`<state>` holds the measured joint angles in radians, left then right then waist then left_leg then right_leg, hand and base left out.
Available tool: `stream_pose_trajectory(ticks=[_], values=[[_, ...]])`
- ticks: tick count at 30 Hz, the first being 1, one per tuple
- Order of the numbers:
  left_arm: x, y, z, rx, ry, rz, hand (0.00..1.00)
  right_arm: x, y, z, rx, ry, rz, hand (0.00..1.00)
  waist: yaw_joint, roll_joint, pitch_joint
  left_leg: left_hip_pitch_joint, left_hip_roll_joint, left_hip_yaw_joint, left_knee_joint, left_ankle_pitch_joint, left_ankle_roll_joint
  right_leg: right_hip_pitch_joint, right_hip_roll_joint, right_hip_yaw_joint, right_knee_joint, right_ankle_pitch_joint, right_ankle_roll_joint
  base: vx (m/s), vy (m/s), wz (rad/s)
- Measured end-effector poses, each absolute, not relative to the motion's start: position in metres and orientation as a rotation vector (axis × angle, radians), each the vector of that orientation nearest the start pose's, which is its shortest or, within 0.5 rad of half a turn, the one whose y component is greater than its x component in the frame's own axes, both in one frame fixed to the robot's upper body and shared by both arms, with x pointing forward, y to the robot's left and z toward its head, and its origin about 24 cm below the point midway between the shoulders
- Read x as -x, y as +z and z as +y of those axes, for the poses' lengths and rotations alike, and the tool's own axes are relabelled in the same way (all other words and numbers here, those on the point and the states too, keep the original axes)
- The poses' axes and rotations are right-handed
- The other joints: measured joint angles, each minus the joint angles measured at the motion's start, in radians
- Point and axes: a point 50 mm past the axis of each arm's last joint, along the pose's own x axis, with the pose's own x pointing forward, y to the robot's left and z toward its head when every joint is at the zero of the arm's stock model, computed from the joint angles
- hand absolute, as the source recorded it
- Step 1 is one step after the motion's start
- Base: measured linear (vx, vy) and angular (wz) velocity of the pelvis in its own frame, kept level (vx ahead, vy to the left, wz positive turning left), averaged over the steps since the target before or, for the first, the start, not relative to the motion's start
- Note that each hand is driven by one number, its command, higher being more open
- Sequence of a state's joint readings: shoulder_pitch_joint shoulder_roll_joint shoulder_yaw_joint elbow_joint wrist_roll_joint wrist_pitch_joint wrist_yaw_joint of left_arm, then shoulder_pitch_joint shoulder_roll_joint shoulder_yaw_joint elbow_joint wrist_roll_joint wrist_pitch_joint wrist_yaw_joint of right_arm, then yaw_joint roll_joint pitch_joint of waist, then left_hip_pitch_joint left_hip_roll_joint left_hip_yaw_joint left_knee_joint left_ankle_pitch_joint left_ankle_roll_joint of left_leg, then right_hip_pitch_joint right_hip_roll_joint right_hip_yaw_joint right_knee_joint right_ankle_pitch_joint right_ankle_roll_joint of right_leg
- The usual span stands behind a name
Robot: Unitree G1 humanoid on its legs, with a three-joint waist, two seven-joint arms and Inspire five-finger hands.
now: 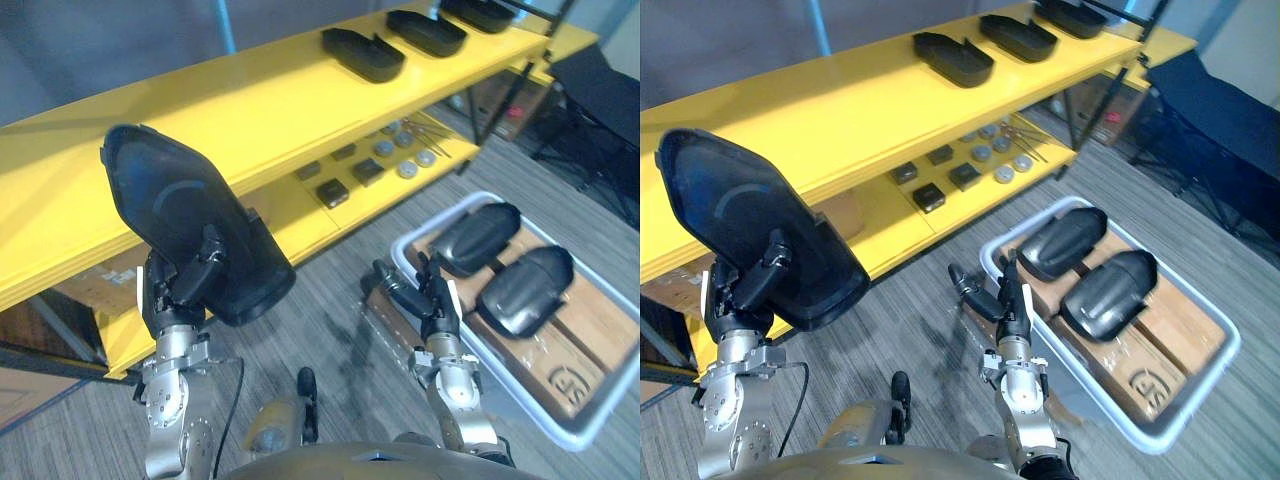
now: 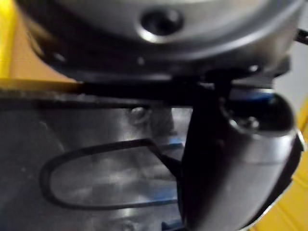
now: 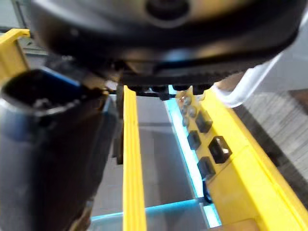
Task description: Walk over and take three plastic housings, then place them on the shelf
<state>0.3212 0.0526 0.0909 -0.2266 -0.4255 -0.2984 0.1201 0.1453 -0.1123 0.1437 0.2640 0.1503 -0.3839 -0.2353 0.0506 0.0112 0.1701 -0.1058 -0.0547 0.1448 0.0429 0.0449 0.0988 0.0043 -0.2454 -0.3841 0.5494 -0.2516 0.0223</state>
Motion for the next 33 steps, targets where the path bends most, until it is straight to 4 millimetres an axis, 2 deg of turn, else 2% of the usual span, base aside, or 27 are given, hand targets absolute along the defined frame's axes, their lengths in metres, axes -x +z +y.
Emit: stream_pose_trajectory(ticks=[3, 5, 7, 9, 10, 11, 12, 13, 14, 15, 16, 17, 18, 19, 21, 22, 24, 25, 26, 27, 28, 29, 30, 31, 32, 33], values=[[-0.183, 0.054, 0.206, 0.342, 0.325, -0.228, 0.0, -0.212, 0.006, -0.168, -0.035, -0.214, -0.075, 1.0, -0.004, 0.019, 0.003, 0.054, -0.014, -0.033, -0.005, -0.03, 0.008, -0.162, 0.015, 0.017, -0.047, 0.002, -0.007, 0.23, -0.005, 0.29], [-0.185, 0.053, 0.194, 0.366, 0.282, -0.215, 0.0, -0.208, 0.016, -0.168, -0.053, -0.227, -0.121, 1.0, -0.008, 0.018, 0.004, 0.076, -0.014, -0.064, 0.028, -0.064, 0.0, -0.223, 0.025, 0.085, -0.112, 0.028, 0.024, 0.31, -0.062, 0.54], [-0.185, 0.05, 0.183, 0.386, 0.241, -0.192, 0.0, -0.201, 0.025, -0.168, -0.074, -0.238, -0.16, 1.0, -0.016, 0.018, 0.004, 0.107, -0.011, -0.102, 0.084, -0.111, -0.022, -0.229, 0.045, 0.159, -0.17, 0.075, 0.034, 0.35, -0.137, 0.7], [-0.185, 0.05, 0.175, 0.397, 0.194, -0.19, 0.0, -0.193, 0.039, -0.162, -0.112, -0.228, -0.232, 1.0, -0.032, -0.007, -0.01, 0.128, -0.016, -0.165, 0.15, -0.182, -0.049, -0.222, 0.062, 0.22, -0.193, 0.115, 0.027, 0.37, -0.245, 0.82], [-0.185, 0.05, 0.174, 0.397, 0.187, -0.193, 0.0, -0.192, 0.043, -0.161, -0.118, -0.221, -0.256, 1.0, -0.031, -0.014, -0.015, 0.129, -0.02, -0.176, 0.159, -0.198, -0.055, -0.22, 0.064, 0.228, -0.206, 0.116, 0.025, 0.33, -0.292, 0.6], [-0.185, 0.051, 0.174, 0.395, 0.183, -0.202, 0.0, -0.19, 0.051, -0.158, -0.128, -0.208, -0.3, 1.0, -0.026, -0.046, -0.035, 0.128, -0.029, -0.19, 0.178, -0.234, -0.06, -0.202, 0.066, 0.228, -0.241, 0.116, 0.024, 0.34, -0.338, 0.53], [-0.185, 0.051, 0.175, 0.399, 0.188, -0.204, 0.0, -0.19, 0.06, -0.158, -0.127, -0.202, -0.352, 1.0, -0.025, -0.059, -0.045, 0.127, -0.014, -0.19, 0.211, -0.276, -0.071, -0.171, 0.073, 0.213, -0.27, 0.17, 0.033, 0.34, -0.347, 0.56], [-0.184, 0.051, 0.174, 0.411, 0.193, -0.203, 0.0, -0.189, 0.065, -0.16, -0.113, -0.204, -0.378, 1.0, -0.025, -0.054, -0.049, 0.13, 0.006, -0.179, 0.222, -0.292, -0.081, -0.158, 0.08, 0.191, -0.274, 0.181, 0.037, 0.32, -0.317, 0.52], [-0.18, 0.048, 0.173, 0.443, 0.206, -0.197, 0.0, -0.188, 0.072, -0.161, -0.091, -0.199, -0.42, 1.0, -0.024, -0.044, -0.072, 0.135, 0.05, -0.155, 0.228, -0.311, -0.096, -0.143, 0.097, 0.157, -0.284, 0.194, 0.026, 0.25, -0.219, 0.37], [-0.178, 0.046, 0.173, 0.458, 0.217, -0.188, 0.0, -0.187, 0.077, -0.163, -0.084, -0.194, -0.447, 1.0, -0.023, -0.023, -0.084, 0.137, 0.088, -0.136, 0.239, -0.326, -0.105, -0.127, 0.115, 0.127, -0.297, 0.197, 0.01, 0.34, -0.225, 0.43], [-0.178, 0.045, 0.172, 0.466, 0.222, -0.185, 0.0, -0.187, 0.08, -0.166, -0.075, -0.195, -0.465, 1.0, -0.024, -0.006, -0.09, 0.132, 0.118, -0.114, 0.274, -0.329, -0.105, -0.105, 0.128, 0.097, -0.309, 0.192, -0.002, 0.36, -0.198, 0.6], [-0.179, 0.046, 0.169, 0.482, 0.225, -0.189, 0.0, -0.187, 0.081, -0.173, -0.059, -0.205, -0.47, 1.0, -0.032, 0.009, -0.087, 0.118, 0.149, -0.078, 0.35, -0.316, -0.12, -0.057, 0.147, 0.065, -0.324, 0.186, -0.013, 0.37, -0.189, 0.61], [-0.179, 0.046, 0.168, 0.49, 0.228, -0.19, 0.0, -0.186, 0.08, -0.176, -0.059, -0.215, -0.465, 1.0, -0.029, 0.013, -0.087, 0.107, 0.16, -0.071, 0.399, -0.313, -0.122, -0.031, 0.154, 0.055, -0.338, 0.183, -0.016, 0.47, -0.194, 0.63], [-0.18, 0.046, 0.167, 0.495, 0.239, -0.193, 0.0, -0.185, 0.081, -0.185, -0.076, -0.226, -0.464, 1.0, -0.022, 0.019, -0.087, 0.036, 0.206, -0.034, 0.602, -0.304, -0.131, 0.054, 0.171, 0.039, -0.398, 0.177, -0.026, 0.33, -0.116, 0.37], [-0.18, 0.046, 0.168, 0.483, 0.235, -0.193, 0.0, -0.185, 0.084, -0.192, -0.079, -0.238, -0.479, 1.0, -0.016, 0.021, -0.086, -0.018, 0.263, 0.023, 0.69, -0.323, -0.132, 0.107, 0.177, 0.027, -0.445, 0.175, -0.028, 0.3, -0.075, 0.25], [-0.18, 0.047, 0.168, 0.481, 0.229, -0.195, 0.0, -0.185, 0.091, -0.198, -0.083, -0.252, -0.51, 1.0, -0.01, 0.02, -0.086, -0.06, 0.31, 0.079, 0.631, -0.332, -0.136, 0.141, 0.175, 0.023, -0.485, 0.172, -0.031, 0.29, -0.023, 0.14], [-0.18, 0.047, 0.167, 0.479, 0.22, -0.197, 0.0, -0.187, 0.096, -0.204, -0.076, -0.269, -0.538, 1.0, -0.007, 0.024, -0.087, -0.076, 0.332, 0.122, 0.49, -0.312, -0.138, 0.165, 0.154, 0.02, -0.5, 0.161, -0.012, 0.2, 0.071, 0.06], [-0.181, 0.048, 0.166, 0.477, 0.205, -0.202, 0.0, -0.186, 0.098, -0.207, -0.066, -0.282, -0.548, 1.0, -0.007, 0.025, -0.088, -0.079, 0.337, 0.147, 0.388, -0.258, -0.138, 0.178, 0.135, 0.018, -0.497, 0.158, 0.015, 0.17, 0.13, -0.01], [-0.181, 0.048, 0.165, 0.477, 0.198, -0.204, 0.0, -0.186, 0.098, -0.209, -0.058, -0.287, -0.548, 1.0, -0.006, 0.03, -0.091, -0.077, 0.338, 0.162, 0.344, -0.215, -0.138, 0.184, 0.13, 0.019, -0.496, 0.155, 0.026, 0.21, 0.211, -0.11], [-0.182, 0.049, 0.163, 0.478, 0.187, -0.205, 0.0, -0.185, 0.1, -0.213, -0.04, -0.291, -0.553, 1.0, -0.001, 0.053, -0.106, -0.078, 0.346, 0.166, 0.278, -0.074, -0.128, 0.19, 0.13, 0.033, -0.488, 0.14, 0.058, 0.24, 0.288, -0.19], [-0.182, 0.049, 0.16, 0.482, 0.18, -0.204, 0.0, -0.185, 0.102, -0.215, -0.03, -0.287, -0.561, 1.0, -0.001, 0.073, -0.115, -0.079, 0.344, 0.155, 0.257, -0.018, -0.163, 0.188, 0.133, 0.04, -0.476, 0.129, 0.074, 0.27, 0.295, -0.1], [-0.184, 0.051, 0.16, 0.465, 0.157, -0.206, 0.0, -0.185, 0.102, -0.211, -0.051, -0.291, -0.558, 1.0, -0.015, 0.047, -0.122, -0.056, 0.302, 0.159, 0.246, -0.026, -0.177, 0.185, 0.091, 0.056, -0.447, 0.119, 0.086, 0.3, 0.322, -0.02], [-0.187, 0.056, 0.161, 0.421, 0.134, -0.229, 0.0, -0.185, 0.103, -0.206, -0.073, -0.279, -0.567, 1.0, -0.024, 0.014, -0.121, -0.039, 0.271, 0.177, 0.207, -0.026, -0.17, 0.167, 0.055, 0.071, -0.427, 0.116, 0.083, 0.21, 0.218, 0.04], [-0.19, 0.059, 0.161, 0.41, 0.119, -0.244, 0.0, -0.185, 0.104, -0.204, -0.084, -0.273, -0.573, 1.0, -0.024, 0.0, -0.116, -0.032, 0.257, 0.186, 0.192, -0.026, -0.165, 0.162, 0.042, 0.077, -0.423, 0.116, 0.083, 0.2, 0.231, -0.1], [-0.193, 0.065, 0.162, 0.392, 0.088, -0.266, 0.0, -0.186, 0.105, -0.198, -0.103, -0.254, -0.578, 1.0, -0.023, -0.026, -0.112, -0.018, 0.237, 0.204, 0.174, -0.026, -0.158, 0.153, 0.022, 0.089, -0.415, 0.117, 0.084, 0.12, 0.139, -0.14], [-0.195, 0.068, 0.161, 0.369, 0.063, -0.272, 0.0, -0.185, 0.105, -0.193, -0.121, -0.235, -0.577, 1.0, -0.026, -0.039, -0.114, -0.003, 0.223, 0.215, 0.161, -0.031, -0.152, 0.154, 0.007, 0.089, -0.409, 0.125, 0.097, 0.11, 0.119, -0.15]])
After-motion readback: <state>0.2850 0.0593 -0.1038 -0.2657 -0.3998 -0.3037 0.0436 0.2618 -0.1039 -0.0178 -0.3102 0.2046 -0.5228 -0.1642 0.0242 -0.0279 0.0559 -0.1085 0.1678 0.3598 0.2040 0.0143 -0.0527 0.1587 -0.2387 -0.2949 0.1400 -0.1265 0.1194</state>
